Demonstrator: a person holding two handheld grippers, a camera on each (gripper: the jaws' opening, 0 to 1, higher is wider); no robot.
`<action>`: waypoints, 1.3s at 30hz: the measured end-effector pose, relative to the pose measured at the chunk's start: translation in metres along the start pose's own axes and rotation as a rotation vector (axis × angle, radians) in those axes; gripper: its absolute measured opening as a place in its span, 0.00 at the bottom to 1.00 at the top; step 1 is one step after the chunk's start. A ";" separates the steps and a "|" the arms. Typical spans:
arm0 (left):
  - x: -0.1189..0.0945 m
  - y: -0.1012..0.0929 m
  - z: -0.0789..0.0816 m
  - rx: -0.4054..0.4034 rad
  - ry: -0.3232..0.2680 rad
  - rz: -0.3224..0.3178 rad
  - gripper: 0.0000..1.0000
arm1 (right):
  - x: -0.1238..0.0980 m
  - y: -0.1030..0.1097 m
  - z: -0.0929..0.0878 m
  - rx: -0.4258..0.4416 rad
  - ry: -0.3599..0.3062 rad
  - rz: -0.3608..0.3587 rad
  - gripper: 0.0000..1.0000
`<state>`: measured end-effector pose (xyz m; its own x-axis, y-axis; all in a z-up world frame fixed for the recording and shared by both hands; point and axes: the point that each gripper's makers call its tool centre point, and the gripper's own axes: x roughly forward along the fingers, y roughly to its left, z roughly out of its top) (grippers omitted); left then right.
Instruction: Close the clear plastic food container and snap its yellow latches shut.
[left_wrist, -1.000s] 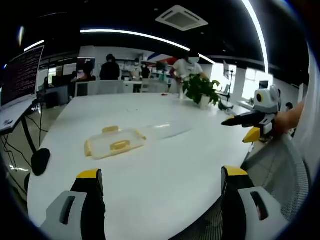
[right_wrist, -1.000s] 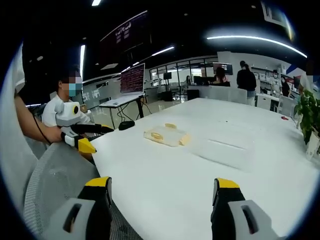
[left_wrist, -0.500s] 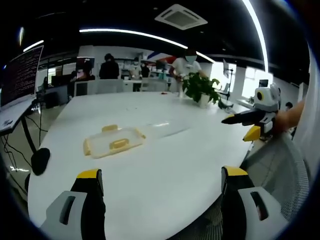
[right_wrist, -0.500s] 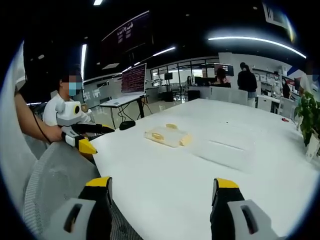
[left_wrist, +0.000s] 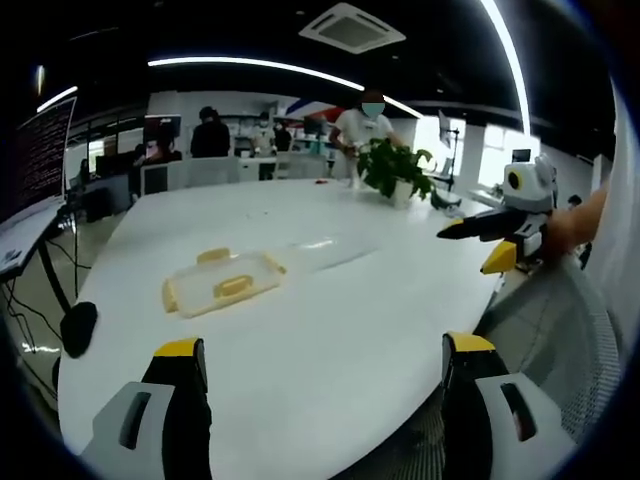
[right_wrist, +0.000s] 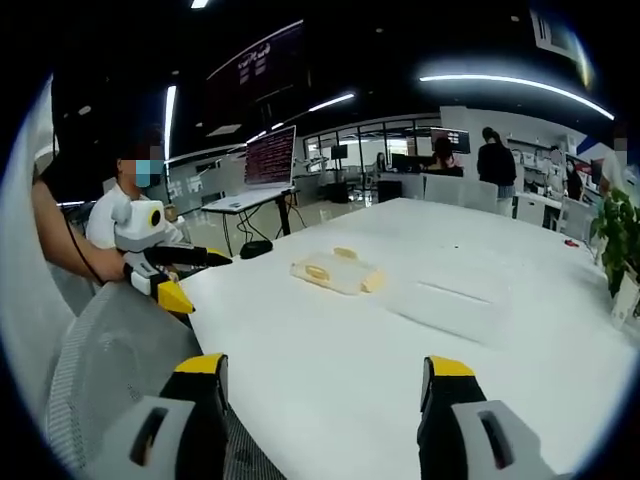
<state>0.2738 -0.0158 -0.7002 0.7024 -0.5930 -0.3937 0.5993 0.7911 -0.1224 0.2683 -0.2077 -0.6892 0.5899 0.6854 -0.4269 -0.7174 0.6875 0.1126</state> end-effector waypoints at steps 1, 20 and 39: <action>0.000 0.000 0.000 0.001 0.000 0.001 0.97 | 0.000 0.000 0.001 0.001 -0.003 -0.002 0.79; 0.002 -0.003 -0.001 0.004 0.002 -0.024 0.98 | 0.001 -0.006 -0.003 0.006 0.006 -0.031 0.78; 0.003 -0.002 -0.015 0.003 0.069 -0.002 0.98 | 0.000 0.007 -0.005 0.022 0.007 0.032 0.78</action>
<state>0.2686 -0.0168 -0.7145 0.6729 -0.5830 -0.4553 0.6022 0.7892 -0.1207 0.2610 -0.2040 -0.6923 0.5643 0.7054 -0.4290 -0.7272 0.6707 0.1462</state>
